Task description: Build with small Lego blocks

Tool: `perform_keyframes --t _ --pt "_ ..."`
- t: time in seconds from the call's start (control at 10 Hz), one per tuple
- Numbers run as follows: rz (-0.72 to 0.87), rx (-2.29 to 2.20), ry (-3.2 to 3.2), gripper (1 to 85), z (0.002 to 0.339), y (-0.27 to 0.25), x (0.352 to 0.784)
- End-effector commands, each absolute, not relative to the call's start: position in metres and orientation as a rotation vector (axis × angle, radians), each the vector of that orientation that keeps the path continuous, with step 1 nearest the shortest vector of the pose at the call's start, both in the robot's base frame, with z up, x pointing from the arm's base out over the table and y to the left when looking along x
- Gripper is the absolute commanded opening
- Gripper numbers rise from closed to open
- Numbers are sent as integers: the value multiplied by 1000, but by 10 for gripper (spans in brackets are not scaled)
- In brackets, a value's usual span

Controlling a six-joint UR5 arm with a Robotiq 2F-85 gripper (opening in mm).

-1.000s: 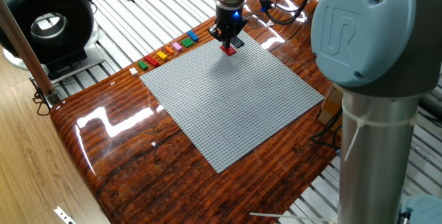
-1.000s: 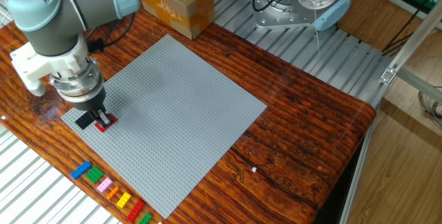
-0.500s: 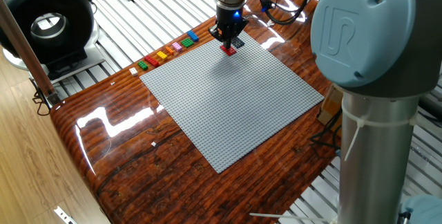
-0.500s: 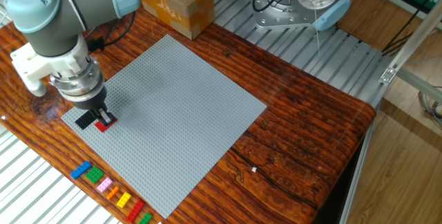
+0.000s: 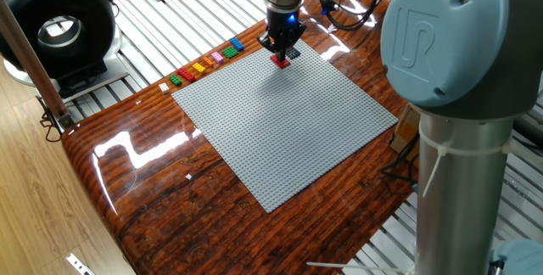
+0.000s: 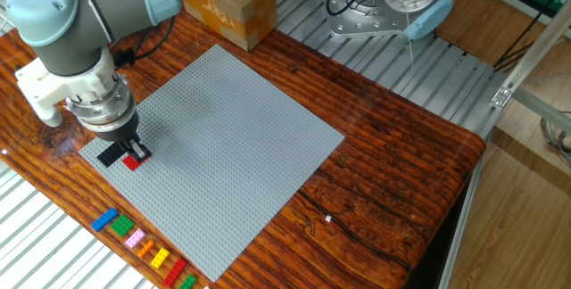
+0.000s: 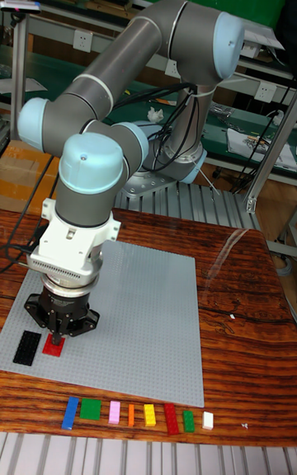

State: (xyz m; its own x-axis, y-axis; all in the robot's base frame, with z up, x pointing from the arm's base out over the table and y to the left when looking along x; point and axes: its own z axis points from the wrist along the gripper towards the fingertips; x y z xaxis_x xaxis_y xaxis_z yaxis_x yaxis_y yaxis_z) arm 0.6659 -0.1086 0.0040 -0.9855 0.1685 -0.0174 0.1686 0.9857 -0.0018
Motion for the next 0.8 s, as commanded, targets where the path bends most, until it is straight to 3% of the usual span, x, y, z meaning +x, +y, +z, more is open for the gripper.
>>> perform_keyframes --t 0.0,0.7 --pt "67 253 3081 10 -4 -97 675" --pt "8 219 3118 10 3 -108 666"
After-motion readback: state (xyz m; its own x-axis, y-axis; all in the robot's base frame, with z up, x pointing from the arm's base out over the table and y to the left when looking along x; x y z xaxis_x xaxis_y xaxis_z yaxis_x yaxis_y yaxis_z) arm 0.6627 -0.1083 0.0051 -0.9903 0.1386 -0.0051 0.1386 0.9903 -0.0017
